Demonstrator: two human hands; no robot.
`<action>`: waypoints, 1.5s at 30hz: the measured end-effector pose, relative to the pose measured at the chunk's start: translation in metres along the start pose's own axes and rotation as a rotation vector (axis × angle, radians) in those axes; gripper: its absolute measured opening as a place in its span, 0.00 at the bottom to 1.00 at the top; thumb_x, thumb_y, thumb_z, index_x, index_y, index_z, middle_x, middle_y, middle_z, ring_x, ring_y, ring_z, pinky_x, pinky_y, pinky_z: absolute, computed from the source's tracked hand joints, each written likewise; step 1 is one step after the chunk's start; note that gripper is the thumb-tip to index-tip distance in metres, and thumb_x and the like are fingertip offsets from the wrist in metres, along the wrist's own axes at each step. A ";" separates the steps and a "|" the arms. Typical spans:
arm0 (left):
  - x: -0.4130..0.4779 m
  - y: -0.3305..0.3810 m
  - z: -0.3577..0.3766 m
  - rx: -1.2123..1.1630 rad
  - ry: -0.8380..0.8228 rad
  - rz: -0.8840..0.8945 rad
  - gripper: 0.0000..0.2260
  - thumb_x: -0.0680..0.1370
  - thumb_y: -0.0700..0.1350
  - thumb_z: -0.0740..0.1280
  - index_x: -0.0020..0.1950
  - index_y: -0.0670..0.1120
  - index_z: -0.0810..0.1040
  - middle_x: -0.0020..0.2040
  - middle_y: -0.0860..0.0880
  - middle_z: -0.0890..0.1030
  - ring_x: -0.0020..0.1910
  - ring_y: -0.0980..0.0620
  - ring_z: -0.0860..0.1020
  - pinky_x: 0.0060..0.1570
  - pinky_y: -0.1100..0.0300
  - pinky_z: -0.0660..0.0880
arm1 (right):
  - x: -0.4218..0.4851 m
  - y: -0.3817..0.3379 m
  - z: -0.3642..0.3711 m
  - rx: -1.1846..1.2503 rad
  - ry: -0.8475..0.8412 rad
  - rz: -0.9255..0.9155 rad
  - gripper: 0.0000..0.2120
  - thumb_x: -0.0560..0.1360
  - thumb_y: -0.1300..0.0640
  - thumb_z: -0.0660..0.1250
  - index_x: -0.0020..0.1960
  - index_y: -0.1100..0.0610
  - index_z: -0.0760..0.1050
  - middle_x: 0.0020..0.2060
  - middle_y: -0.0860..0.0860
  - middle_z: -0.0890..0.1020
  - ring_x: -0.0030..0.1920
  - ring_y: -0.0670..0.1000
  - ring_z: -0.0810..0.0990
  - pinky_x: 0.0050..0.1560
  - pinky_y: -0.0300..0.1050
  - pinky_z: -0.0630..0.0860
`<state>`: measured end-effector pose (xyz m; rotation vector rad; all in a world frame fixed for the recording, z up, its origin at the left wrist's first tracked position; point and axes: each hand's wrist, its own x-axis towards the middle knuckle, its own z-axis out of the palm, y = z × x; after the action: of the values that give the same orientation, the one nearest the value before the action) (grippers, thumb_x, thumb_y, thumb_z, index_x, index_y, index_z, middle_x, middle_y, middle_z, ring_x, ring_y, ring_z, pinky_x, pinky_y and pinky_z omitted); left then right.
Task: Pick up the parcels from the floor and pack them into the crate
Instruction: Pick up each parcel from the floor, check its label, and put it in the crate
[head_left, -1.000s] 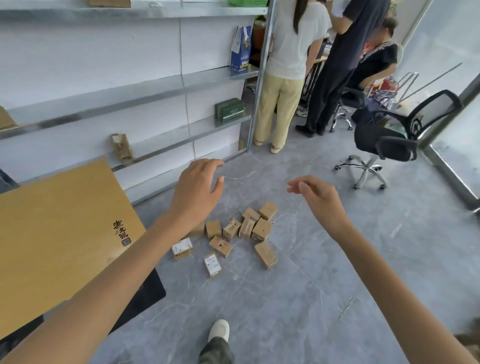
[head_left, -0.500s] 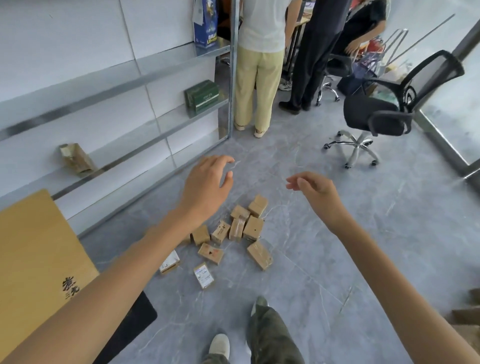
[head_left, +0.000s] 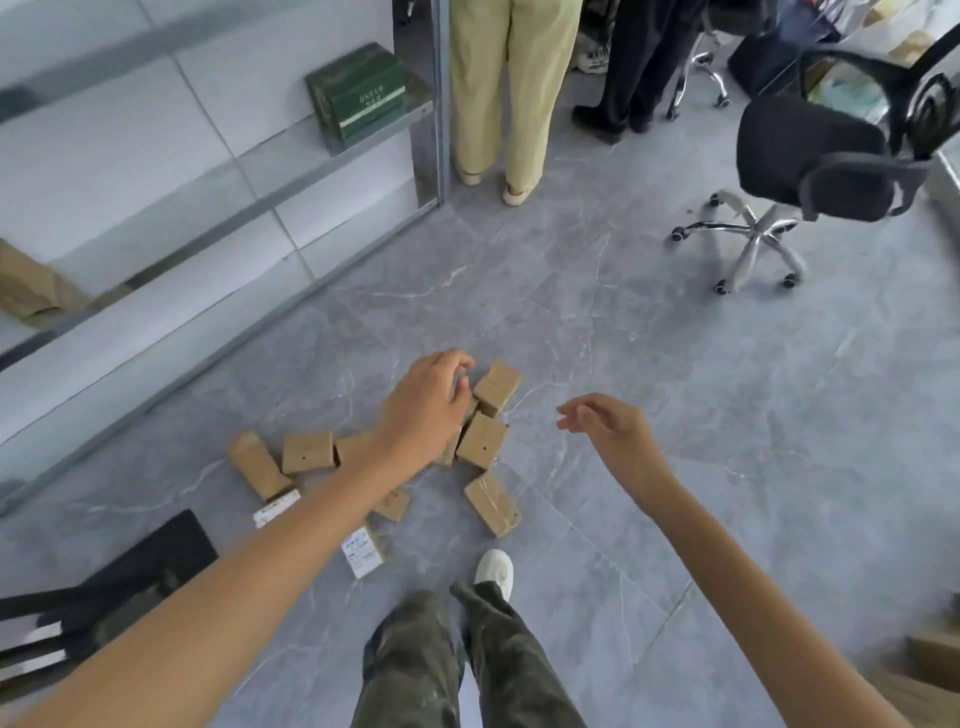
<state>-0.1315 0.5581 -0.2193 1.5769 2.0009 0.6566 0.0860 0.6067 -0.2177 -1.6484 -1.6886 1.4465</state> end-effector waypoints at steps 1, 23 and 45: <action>0.015 -0.013 0.018 -0.011 -0.032 -0.013 0.10 0.80 0.42 0.58 0.59 0.46 0.75 0.56 0.47 0.79 0.56 0.48 0.77 0.54 0.50 0.75 | 0.018 0.017 0.010 0.009 0.001 0.045 0.12 0.79 0.65 0.57 0.46 0.57 0.78 0.43 0.56 0.84 0.48 0.55 0.82 0.52 0.44 0.76; 0.176 -0.425 0.548 0.134 -0.629 -0.437 0.33 0.75 0.35 0.61 0.76 0.37 0.48 0.76 0.40 0.53 0.73 0.40 0.55 0.71 0.49 0.60 | 0.371 0.523 0.327 0.097 -0.175 0.839 0.26 0.80 0.62 0.55 0.76 0.61 0.51 0.70 0.58 0.65 0.64 0.57 0.70 0.57 0.48 0.71; 0.164 -0.120 0.137 -0.514 0.174 -0.464 0.21 0.76 0.47 0.67 0.67 0.44 0.68 0.56 0.48 0.74 0.52 0.53 0.75 0.46 0.66 0.68 | 0.198 0.091 0.112 0.377 0.121 0.114 0.04 0.78 0.62 0.64 0.51 0.56 0.76 0.50 0.50 0.82 0.52 0.52 0.81 0.55 0.48 0.79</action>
<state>-0.1631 0.7015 -0.4159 0.7482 2.0014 1.0334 -0.0090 0.7197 -0.4136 -1.6012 -1.1857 1.5675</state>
